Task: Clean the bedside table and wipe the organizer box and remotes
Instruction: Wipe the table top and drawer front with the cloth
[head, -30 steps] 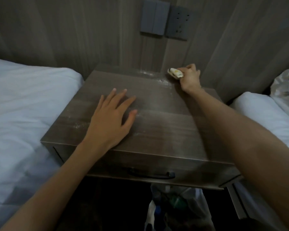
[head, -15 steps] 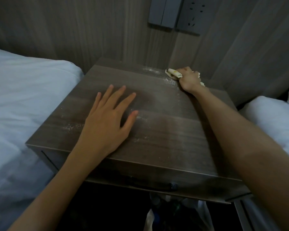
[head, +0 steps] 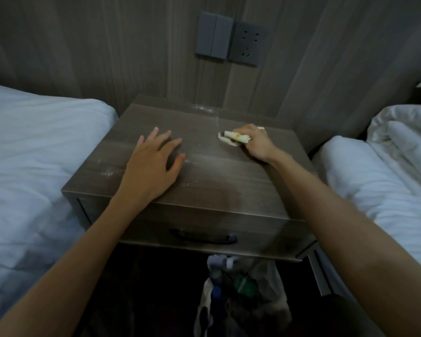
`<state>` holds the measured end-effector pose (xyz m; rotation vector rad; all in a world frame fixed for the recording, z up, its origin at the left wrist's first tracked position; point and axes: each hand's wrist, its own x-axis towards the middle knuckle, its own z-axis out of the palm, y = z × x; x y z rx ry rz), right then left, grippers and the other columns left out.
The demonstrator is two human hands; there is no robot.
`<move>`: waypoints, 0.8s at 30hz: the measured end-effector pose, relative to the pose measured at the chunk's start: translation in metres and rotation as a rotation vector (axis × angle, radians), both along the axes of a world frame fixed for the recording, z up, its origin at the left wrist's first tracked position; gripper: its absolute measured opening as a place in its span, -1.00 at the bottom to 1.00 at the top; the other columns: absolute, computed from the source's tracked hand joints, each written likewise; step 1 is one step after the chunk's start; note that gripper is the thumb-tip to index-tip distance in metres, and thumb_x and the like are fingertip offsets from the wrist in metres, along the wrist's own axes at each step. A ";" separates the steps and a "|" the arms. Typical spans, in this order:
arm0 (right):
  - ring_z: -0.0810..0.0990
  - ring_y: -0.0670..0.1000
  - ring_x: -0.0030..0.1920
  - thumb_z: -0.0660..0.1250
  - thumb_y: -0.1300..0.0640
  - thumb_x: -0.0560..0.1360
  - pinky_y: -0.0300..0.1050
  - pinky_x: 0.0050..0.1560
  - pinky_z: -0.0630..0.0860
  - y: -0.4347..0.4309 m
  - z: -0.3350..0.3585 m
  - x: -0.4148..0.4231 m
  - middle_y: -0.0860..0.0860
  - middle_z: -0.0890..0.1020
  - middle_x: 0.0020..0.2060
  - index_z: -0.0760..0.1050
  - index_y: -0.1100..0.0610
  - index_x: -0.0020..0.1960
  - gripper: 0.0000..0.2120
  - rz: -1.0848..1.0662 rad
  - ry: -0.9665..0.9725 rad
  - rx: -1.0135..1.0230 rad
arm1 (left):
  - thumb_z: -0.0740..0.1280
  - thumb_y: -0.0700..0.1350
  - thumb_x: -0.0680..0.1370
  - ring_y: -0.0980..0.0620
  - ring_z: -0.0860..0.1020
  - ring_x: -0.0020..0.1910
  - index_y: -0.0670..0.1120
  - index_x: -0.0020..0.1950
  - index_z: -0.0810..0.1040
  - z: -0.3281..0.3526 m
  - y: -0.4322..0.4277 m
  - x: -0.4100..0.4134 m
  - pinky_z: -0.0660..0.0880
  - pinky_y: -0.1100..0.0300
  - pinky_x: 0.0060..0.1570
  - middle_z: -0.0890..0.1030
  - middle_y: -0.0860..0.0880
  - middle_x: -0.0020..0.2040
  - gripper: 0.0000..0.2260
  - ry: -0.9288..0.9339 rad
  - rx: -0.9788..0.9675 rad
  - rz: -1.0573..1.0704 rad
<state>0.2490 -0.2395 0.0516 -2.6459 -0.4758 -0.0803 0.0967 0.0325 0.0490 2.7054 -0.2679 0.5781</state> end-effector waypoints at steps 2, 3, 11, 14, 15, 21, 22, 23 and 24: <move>0.51 0.11 0.22 0.09 -0.04 0.43 0.08 0.32 0.36 -0.005 0.001 -0.021 0.07 0.60 0.17 0.61 -0.09 0.19 -0.56 0.049 0.004 0.031 | 0.15 0.09 0.61 -0.11 0.20 0.51 -0.03 0.44 0.40 0.001 0.000 0.000 0.07 -0.08 0.47 0.37 -0.11 0.47 -0.58 -0.011 0.004 0.000; 0.51 0.11 0.22 0.10 0.02 0.44 0.06 0.32 0.36 -0.007 0.002 -0.033 0.10 0.61 0.16 0.62 0.00 0.19 -0.57 0.070 -0.011 0.047 | 0.16 0.08 0.61 -0.11 0.21 0.51 -0.03 0.43 0.41 0.000 0.001 0.000 0.09 -0.08 0.47 0.38 -0.11 0.46 -0.58 -0.017 0.004 -0.002; 0.50 0.12 0.22 0.20 0.35 0.53 0.21 0.31 0.35 -0.025 -0.001 -0.106 0.05 0.62 0.15 0.60 0.00 0.18 -0.62 0.185 -0.112 0.116 | 0.18 0.06 0.62 -0.06 0.17 0.52 -0.03 0.43 0.42 0.002 -0.001 -0.008 0.02 -0.01 0.49 0.36 -0.06 0.47 -0.61 0.025 -0.068 0.004; 0.50 0.09 0.21 0.20 0.32 0.52 0.14 0.30 0.37 -0.031 -0.001 -0.130 0.00 0.63 0.15 0.58 -0.09 0.18 -0.59 0.230 -0.110 0.115 | 0.14 0.08 0.63 -0.05 0.15 0.53 -0.01 0.45 0.38 0.004 -0.002 -0.008 0.01 0.01 0.49 0.34 -0.06 0.48 -0.59 0.056 -0.046 0.010; 0.50 0.08 0.21 0.20 0.31 0.52 0.14 0.30 0.37 -0.034 -0.002 -0.137 0.00 0.62 0.15 0.59 -0.07 0.18 -0.61 0.238 -0.105 0.114 | 0.14 0.08 0.63 -0.06 0.16 0.52 -0.02 0.45 0.39 0.004 -0.001 -0.009 0.02 0.00 0.49 0.35 -0.06 0.48 -0.59 0.051 -0.051 0.005; 0.53 0.16 0.18 0.21 0.37 0.44 0.20 0.24 0.40 -0.048 -0.004 -0.179 0.12 0.63 0.12 0.62 0.13 0.16 -0.62 0.238 -0.110 0.137 | 0.14 0.07 0.63 -0.10 0.22 0.50 -0.05 0.41 0.44 0.002 0.000 -0.014 0.09 -0.03 0.49 0.41 -0.10 0.44 -0.60 0.017 -0.053 -0.006; 0.54 0.15 0.17 0.22 0.40 0.44 0.20 0.23 0.41 -0.049 -0.003 -0.187 0.11 0.63 0.11 0.62 0.14 0.16 -0.62 0.249 -0.116 0.145 | 0.15 0.06 0.63 -0.11 0.23 0.49 -0.05 0.41 0.44 0.002 -0.001 -0.014 0.10 -0.04 0.49 0.42 -0.10 0.43 -0.60 0.018 -0.048 -0.007; 0.55 0.14 0.16 0.24 0.43 0.42 0.20 0.23 0.41 -0.050 -0.002 -0.194 0.10 0.63 0.10 0.62 0.14 0.15 -0.60 0.257 -0.122 0.145 | 0.15 0.06 0.63 -0.11 0.23 0.49 -0.05 0.41 0.45 0.002 -0.001 -0.014 0.11 -0.05 0.49 0.42 -0.10 0.43 -0.61 0.022 -0.045 -0.008; 0.55 0.13 0.15 0.24 0.45 0.40 0.21 0.22 0.41 -0.051 -0.002 -0.201 0.09 0.63 0.09 0.62 0.13 0.15 -0.58 0.258 -0.124 0.141 | 0.15 0.06 0.63 -0.11 0.24 0.49 -0.05 0.41 0.45 0.003 -0.001 -0.015 0.12 -0.06 0.48 0.42 -0.10 0.43 -0.61 0.029 -0.044 -0.008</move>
